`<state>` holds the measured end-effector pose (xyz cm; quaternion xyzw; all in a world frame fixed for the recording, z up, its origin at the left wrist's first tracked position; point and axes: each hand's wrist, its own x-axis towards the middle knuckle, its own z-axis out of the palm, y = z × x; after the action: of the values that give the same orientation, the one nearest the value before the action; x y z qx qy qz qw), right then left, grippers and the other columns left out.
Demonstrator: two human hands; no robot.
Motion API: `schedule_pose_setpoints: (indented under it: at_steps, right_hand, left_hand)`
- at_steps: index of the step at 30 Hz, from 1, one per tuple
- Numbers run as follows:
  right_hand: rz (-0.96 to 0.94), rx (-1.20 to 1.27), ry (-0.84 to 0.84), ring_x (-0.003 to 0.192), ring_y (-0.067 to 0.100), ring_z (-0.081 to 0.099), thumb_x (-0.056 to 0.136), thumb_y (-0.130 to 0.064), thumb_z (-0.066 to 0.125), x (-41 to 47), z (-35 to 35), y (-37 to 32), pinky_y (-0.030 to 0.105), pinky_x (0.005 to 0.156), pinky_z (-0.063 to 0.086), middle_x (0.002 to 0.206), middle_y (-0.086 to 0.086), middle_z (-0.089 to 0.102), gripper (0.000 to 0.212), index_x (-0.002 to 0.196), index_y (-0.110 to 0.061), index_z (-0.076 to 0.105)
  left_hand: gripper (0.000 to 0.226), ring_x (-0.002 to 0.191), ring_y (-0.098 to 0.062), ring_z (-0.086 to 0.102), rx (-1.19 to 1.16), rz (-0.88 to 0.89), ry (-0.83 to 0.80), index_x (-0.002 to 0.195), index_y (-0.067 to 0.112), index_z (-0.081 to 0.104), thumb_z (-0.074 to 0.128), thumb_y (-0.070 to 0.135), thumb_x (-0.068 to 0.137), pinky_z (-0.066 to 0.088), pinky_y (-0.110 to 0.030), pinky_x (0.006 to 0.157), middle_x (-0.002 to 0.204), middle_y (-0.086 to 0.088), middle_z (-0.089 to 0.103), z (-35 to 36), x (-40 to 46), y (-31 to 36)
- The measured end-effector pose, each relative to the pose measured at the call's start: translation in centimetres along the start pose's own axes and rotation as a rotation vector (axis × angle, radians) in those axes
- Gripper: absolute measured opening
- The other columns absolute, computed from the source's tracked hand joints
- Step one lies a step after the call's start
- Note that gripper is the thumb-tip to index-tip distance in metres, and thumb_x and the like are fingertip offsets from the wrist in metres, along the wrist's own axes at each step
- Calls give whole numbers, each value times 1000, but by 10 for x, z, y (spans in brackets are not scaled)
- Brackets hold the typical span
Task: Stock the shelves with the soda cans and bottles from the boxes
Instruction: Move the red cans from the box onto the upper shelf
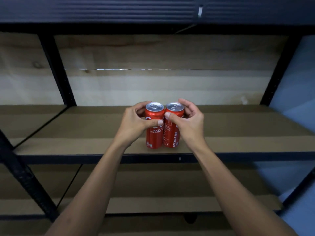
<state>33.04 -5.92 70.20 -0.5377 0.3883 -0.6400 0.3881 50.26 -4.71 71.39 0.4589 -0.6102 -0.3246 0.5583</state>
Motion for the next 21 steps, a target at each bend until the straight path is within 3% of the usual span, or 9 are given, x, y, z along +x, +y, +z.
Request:
schedule_pose_setpoints:
  at_steps: [6,11,14,17,21]
  right_hand:
    - [47,-53,-25,102,9,68,74,-6,83,22,3,30,24,85,57,121,2,67,60,126,-16,57]
    - [80,-61,-77,106,6,65,78,-16,82,28,3,40,21,83,57,129,-5,62,68,137,-19,49]
    - [95,-106,-140,105,-4,64,77,-13,82,25,-1,49,16,86,53,122,-12,63,65,133,-22,48]
    - [152,-197,-230,96,-17,60,79,-10,81,12,-14,72,8,79,50,109,-22,60,65,132,-25,47]
    - [219,-322,-246,105,-1,63,74,-22,85,9,-22,99,27,93,54,117,-14,63,68,132,-28,50]
  left_hand:
    - [65,100,-10,69,-5,-56,2,120,6,63,89,0,61,52,-14,75,109,-1,73,10,21,-35]
    - [67,100,-4,68,-29,-86,27,126,9,58,88,9,66,54,-16,78,116,1,70,11,32,-52]
    - [71,109,-9,65,34,-117,42,128,13,57,90,18,66,54,-32,95,120,1,68,7,29,-69]
    - [76,108,-7,64,213,-161,28,130,16,57,91,25,63,53,-33,97,119,3,68,8,12,-89]
    - [72,90,-6,69,267,-220,62,127,15,62,91,27,62,57,-31,86,104,5,72,13,6,-108]
